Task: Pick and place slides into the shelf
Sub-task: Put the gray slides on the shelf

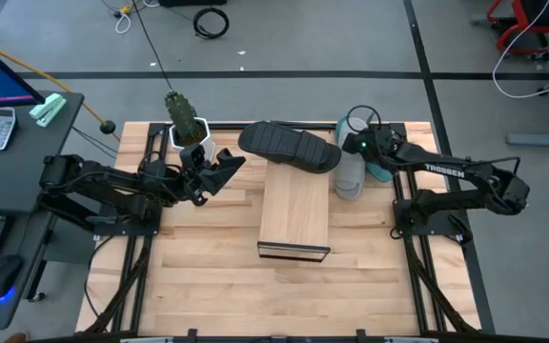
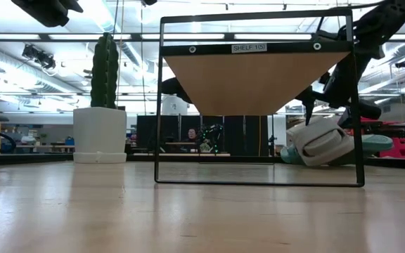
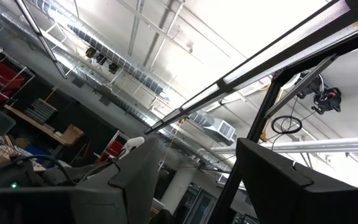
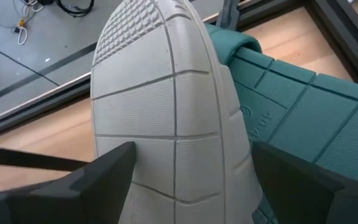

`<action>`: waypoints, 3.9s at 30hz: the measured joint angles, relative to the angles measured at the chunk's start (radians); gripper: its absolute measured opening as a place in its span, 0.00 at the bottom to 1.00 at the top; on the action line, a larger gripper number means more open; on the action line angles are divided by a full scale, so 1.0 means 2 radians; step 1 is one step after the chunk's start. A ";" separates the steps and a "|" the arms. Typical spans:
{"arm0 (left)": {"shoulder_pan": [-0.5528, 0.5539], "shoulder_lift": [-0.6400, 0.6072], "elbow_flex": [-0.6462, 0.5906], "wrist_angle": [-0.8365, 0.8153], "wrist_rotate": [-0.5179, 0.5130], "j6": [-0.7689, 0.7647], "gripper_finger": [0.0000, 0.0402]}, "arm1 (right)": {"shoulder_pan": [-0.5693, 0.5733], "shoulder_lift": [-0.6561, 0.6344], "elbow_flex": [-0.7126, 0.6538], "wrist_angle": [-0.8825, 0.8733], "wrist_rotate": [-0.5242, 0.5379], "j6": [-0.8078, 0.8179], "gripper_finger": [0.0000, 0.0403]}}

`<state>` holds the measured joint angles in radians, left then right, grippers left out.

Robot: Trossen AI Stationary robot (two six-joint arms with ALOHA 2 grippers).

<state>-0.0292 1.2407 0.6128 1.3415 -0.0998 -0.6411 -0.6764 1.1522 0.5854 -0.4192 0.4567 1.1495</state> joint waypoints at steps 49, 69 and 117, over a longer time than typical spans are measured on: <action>0.000 0.000 0.000 0.000 -0.010 0.012 0.52 | -0.018 -0.095 0.017 -0.032 0.006 -0.053 0.46; 0.000 0.000 0.000 0.000 -0.010 0.023 0.50 | -0.015 -0.139 0.145 -0.181 -0.005 -0.125 0.46; -0.023 -0.079 0.000 -0.048 0.118 0.052 0.47 | 0.102 0.123 0.546 -0.245 -0.410 -0.377 0.46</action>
<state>-0.0753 1.0836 0.6136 1.2450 0.1357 -0.5368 -0.4730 1.3975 1.6779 -0.9086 -0.3635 0.3953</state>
